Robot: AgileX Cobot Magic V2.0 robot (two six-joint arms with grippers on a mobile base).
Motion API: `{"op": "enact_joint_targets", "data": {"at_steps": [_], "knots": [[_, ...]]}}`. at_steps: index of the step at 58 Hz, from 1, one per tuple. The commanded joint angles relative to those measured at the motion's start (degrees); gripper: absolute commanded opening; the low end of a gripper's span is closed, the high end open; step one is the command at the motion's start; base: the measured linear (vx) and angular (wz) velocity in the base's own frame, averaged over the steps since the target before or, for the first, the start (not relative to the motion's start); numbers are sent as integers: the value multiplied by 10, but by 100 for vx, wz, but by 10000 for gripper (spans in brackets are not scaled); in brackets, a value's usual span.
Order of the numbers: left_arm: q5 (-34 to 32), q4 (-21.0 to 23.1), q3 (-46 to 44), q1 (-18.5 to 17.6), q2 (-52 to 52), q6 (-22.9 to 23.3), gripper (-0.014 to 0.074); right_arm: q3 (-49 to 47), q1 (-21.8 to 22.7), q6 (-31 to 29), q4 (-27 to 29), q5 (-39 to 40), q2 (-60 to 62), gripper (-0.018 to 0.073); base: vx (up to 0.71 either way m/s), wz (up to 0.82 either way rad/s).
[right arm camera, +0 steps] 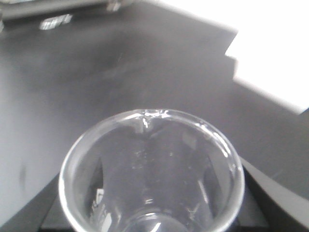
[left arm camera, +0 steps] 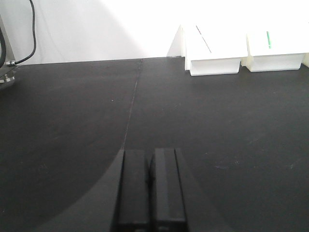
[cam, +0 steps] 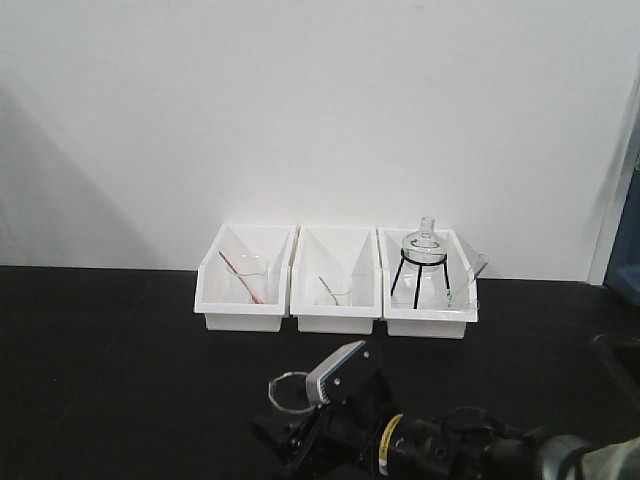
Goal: Pick beaker and place in left cabinet
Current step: 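Close the right gripper on the beaker and lift it, then hold the beaker raised in the right gripper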
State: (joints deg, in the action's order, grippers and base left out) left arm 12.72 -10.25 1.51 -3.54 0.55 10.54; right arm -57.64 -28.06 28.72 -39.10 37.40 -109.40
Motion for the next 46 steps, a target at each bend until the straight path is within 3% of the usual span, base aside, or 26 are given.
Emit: {"op": "enact_joint_targets", "data": {"at_steps": [1, 9, 19, 46], "knots": [[-43, 3, -5, -1, 11, 2, 4, -12, 1, 31, 8, 2, 79, 44, 0, 0], [-43, 3, -5, -1, 11, 2, 4, -14, 1, 80, 8, -77, 150, 14, 0, 0], [-43, 3, -5, -1, 11, 2, 4, -15, 1, 80, 8, -155, 215, 8, 0, 0], [-43, 3, -5, -1, 11, 2, 4, -10, 1, 80, 8, -157, 238, 8, 0, 0]]}}
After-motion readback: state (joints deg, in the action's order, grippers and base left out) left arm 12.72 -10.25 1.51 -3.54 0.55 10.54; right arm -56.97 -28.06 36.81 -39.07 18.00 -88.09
